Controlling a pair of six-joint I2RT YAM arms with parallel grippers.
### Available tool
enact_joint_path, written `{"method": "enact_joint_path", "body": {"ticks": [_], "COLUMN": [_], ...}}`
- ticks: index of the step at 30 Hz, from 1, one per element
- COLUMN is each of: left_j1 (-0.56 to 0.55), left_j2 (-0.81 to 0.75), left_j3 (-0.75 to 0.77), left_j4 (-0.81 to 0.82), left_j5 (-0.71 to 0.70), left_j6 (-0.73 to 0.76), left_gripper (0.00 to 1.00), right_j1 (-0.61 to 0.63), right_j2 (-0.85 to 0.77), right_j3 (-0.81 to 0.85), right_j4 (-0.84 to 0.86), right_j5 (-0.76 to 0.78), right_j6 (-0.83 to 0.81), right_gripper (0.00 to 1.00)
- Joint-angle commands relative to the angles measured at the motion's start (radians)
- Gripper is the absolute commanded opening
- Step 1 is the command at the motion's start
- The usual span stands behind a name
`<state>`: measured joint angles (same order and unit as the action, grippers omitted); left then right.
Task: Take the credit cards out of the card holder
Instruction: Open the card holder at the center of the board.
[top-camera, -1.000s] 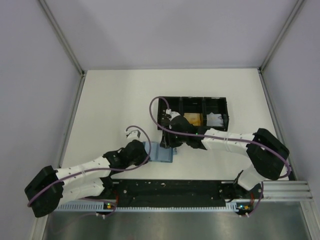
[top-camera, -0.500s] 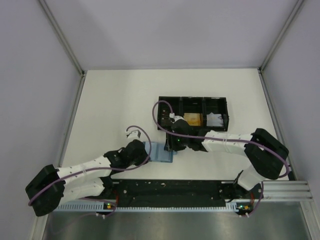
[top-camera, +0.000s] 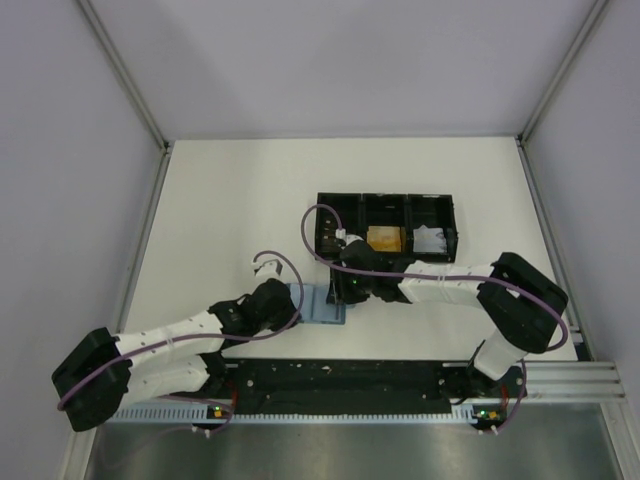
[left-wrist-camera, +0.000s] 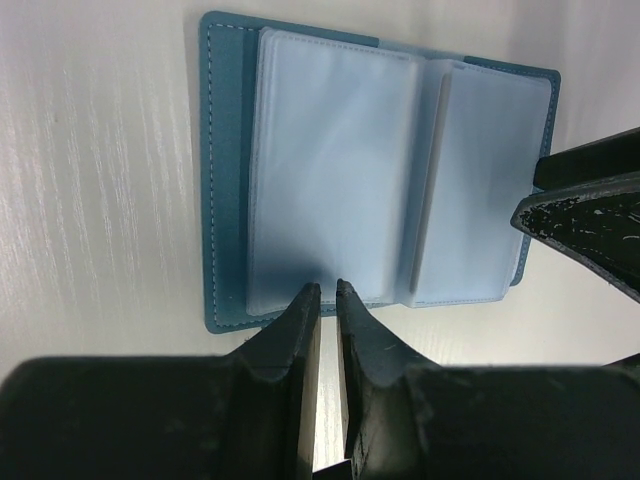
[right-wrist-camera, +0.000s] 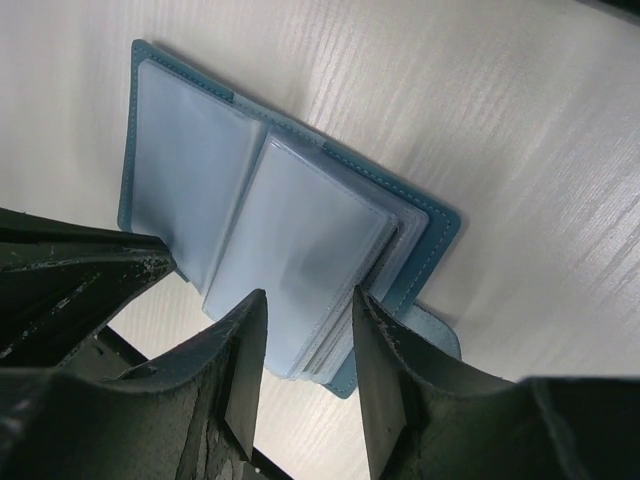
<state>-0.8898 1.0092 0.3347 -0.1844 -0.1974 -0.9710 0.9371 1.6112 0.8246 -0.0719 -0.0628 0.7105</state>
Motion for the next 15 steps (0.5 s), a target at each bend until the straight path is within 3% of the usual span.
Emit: {"method": "enact_joint_path", "body": {"ticks": [1, 15], "left_j1": [-0.001, -0.003], "left_j2": [0.009, 0.019], "left_j3": [0.026, 0.027], "left_j4": [0.013, 0.029], "left_j5": [0.012, 0.039], "left_j6": [-0.003, 0.003], "left_gripper": [0.16, 0.15], "right_j1": [-0.006, -0.004], "right_j2": [-0.002, -0.008], "right_j3": [0.013, 0.028], "right_j4": [0.064, 0.107], "right_j5": [-0.035, -0.101], "right_j6": [0.006, -0.008], "right_gripper": [0.38, 0.26]}}
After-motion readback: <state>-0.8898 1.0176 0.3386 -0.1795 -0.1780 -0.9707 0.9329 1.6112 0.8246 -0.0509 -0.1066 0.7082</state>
